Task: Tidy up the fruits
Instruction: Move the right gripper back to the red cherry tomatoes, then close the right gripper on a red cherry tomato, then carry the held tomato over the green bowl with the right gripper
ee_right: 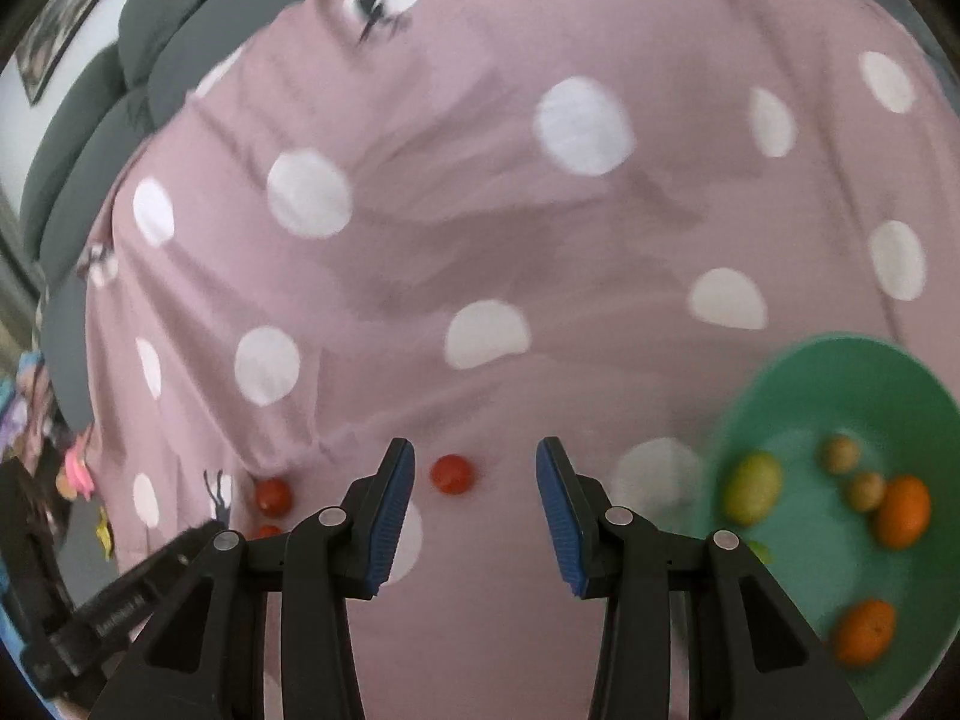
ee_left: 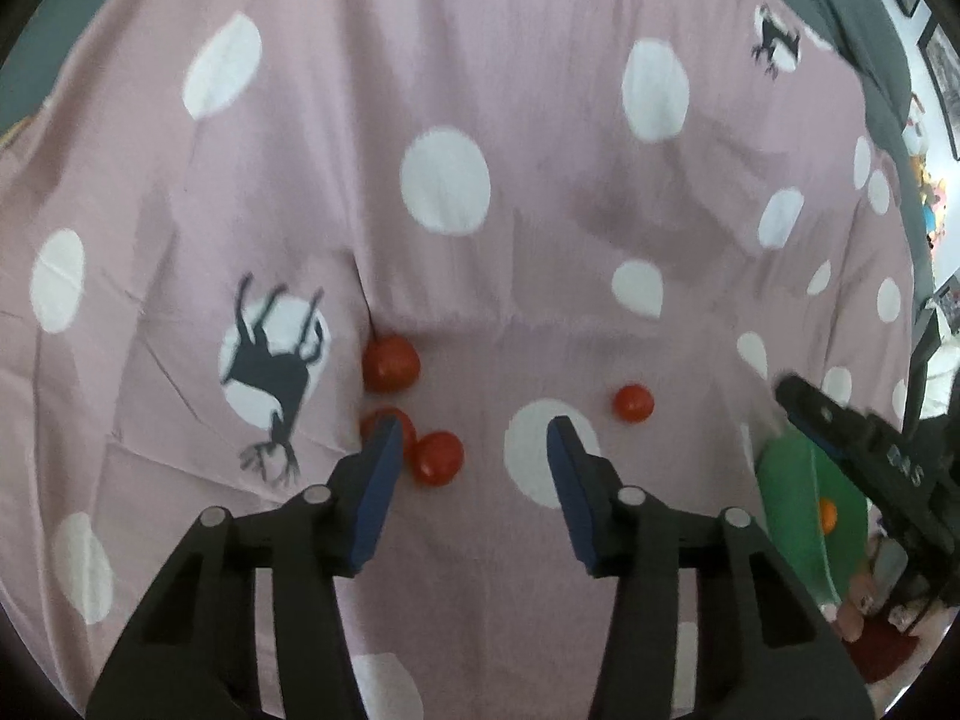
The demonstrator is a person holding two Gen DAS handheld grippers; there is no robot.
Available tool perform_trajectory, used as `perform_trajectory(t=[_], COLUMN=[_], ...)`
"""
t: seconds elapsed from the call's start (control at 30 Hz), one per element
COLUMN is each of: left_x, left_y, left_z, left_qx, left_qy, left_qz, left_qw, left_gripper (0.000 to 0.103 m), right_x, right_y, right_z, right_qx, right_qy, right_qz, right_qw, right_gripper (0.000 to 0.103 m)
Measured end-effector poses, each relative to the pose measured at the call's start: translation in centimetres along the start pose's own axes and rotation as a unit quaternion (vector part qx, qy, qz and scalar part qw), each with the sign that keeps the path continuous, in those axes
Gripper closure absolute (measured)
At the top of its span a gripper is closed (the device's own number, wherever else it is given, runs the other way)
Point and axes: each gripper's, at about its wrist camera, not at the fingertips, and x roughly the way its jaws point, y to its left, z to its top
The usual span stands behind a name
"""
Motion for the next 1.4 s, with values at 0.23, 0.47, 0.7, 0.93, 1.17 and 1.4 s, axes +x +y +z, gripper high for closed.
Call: perform_trajectory(t=[0.23, 0.47, 0.7, 0.93, 1.17, 1.4], left_x=[3.1, 4.6, 5.7, 6.4, 6.6, 6.3], left_y=[0.0, 0.0, 0.5, 1.2, 1.1, 0.7], left_z=[-0.9, -1.2, -1.2, -1.0, -1.0, -1.1], left_qx=[0.006, 0.003, -0.013, -0.031, -0.032, -0.027], left_qy=[0.041, 0.056, 0.064, 0.070, 0.059, 0.054], left_qz=[0.015, 0.025, 0.027, 0.026, 0.030, 0.026], left_qw=[0.9990, 0.9981, 0.9975, 0.9967, 0.9973, 0.9978], left_gripper=[0.064, 0.064, 0.064, 0.074, 0.078, 0.079], right_x=[6.7, 9.9, 10.4, 10.8, 10.8, 9.9], right_y=[1.3, 0.9, 0.7, 0.9, 1.7, 1.9], right_z=[0.0, -1.0, -1.6, -1.8, -1.9, -1.7], right_qx=[-0.017, -0.012, -0.014, -0.020, -0.023, -0.019], right_qy=[0.056, 0.090, 0.094, 0.092, 0.090, 0.084], right_qz=[-0.014, -0.013, -0.017, -0.021, -0.024, -0.033], right_qw=[0.998, 0.996, 0.995, 0.995, 0.995, 0.996], right_gripper=[0.064, 0.067, 0.068, 0.071, 0.072, 0.072])
